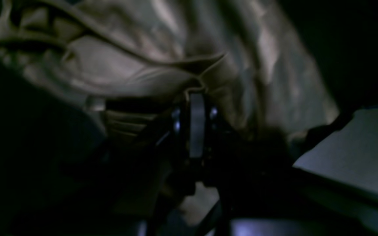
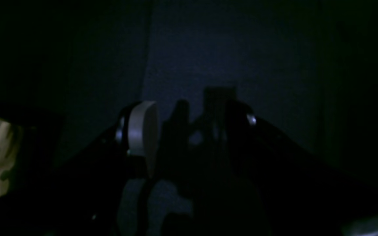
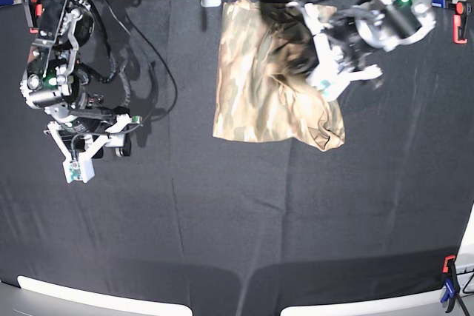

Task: Layout the t-shirt on the table in an organized manner, then fold the t-shirt properly
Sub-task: 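Release the shirt and move the right gripper back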

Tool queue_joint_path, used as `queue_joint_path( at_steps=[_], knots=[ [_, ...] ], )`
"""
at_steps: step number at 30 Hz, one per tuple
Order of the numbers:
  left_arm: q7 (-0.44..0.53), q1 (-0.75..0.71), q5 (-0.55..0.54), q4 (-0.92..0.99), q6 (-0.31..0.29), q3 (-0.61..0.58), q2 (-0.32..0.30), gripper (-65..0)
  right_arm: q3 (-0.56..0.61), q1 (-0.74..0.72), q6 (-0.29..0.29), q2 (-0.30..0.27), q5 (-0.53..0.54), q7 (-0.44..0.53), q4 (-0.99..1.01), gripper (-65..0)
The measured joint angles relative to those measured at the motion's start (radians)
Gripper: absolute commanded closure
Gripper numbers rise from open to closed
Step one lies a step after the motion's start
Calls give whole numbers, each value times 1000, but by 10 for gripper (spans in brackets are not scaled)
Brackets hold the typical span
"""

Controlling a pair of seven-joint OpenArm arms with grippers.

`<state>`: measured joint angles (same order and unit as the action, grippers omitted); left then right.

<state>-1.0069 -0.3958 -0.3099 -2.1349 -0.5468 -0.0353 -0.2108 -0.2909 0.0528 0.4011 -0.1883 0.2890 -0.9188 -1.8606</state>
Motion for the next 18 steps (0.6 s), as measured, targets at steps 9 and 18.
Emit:
queue_joint_path(
  at_steps=[9, 18],
  knots=[
    [109, -217, -2, 0, 0, 340, 0, 0, 1, 0, 82, 0, 127, 0, 0, -316],
    [111, -277, -7, 0, 0, 371, 3, -102, 1, 0, 97, 0, 130, 0, 0, -316]
  ],
)
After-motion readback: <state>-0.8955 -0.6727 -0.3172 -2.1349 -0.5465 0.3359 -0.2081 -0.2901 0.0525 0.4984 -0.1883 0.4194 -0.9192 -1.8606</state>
